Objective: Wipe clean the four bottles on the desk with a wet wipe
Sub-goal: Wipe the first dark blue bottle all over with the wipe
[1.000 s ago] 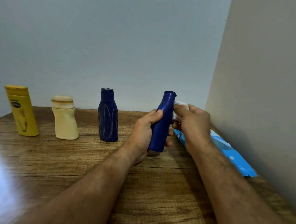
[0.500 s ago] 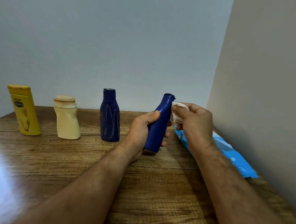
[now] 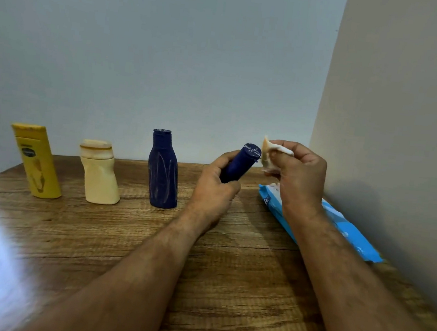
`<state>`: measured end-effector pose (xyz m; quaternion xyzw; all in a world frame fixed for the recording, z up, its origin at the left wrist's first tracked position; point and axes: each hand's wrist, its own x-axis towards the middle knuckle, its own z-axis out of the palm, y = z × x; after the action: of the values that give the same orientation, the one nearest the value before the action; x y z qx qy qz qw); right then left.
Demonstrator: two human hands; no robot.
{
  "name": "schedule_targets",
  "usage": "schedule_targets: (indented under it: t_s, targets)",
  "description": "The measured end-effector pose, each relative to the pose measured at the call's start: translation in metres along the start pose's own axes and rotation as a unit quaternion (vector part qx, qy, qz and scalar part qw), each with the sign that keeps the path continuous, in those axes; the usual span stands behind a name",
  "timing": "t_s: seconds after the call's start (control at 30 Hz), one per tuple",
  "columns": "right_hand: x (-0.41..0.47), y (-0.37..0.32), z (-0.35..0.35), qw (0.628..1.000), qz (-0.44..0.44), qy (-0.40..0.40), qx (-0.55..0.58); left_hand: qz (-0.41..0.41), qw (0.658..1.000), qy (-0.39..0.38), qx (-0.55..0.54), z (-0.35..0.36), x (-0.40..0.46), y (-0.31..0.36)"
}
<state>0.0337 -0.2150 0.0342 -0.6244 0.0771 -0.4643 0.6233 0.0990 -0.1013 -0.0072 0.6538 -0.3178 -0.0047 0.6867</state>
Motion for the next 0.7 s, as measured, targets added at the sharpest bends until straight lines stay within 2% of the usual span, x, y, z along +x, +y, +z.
schedule_targets:
  t_s: [0.13, 0.27, 0.43, 0.57, 0.7]
  targets:
    - [-0.003, 0.003, -0.001, 0.99, -0.125, -0.02, -0.059, -0.003, 1.0, 0.01, 0.009, 0.0, 0.001, -0.001]
    - [-0.007, 0.006, -0.001, 0.968, -0.2, -0.042, -0.146, 0.004, 0.999, 0.011, 0.038, -0.003, 0.001, -0.004]
    - [-0.002, 0.012, -0.002, 0.941, -0.218, -0.068, -0.25, 0.007, 0.996, 0.011, 0.09, -0.011, 0.004, -0.008]
    - [0.0, 0.009, -0.002, 0.948, -0.229, 0.016, -0.222, -0.001, 0.994, -0.01, 0.108, -0.007, 0.004, -0.009]
    - [-0.007, 0.007, -0.004, 0.935, -0.261, -0.052, -0.233, -0.012, 0.991, -0.02, 0.134, -0.004, 0.004, -0.01]
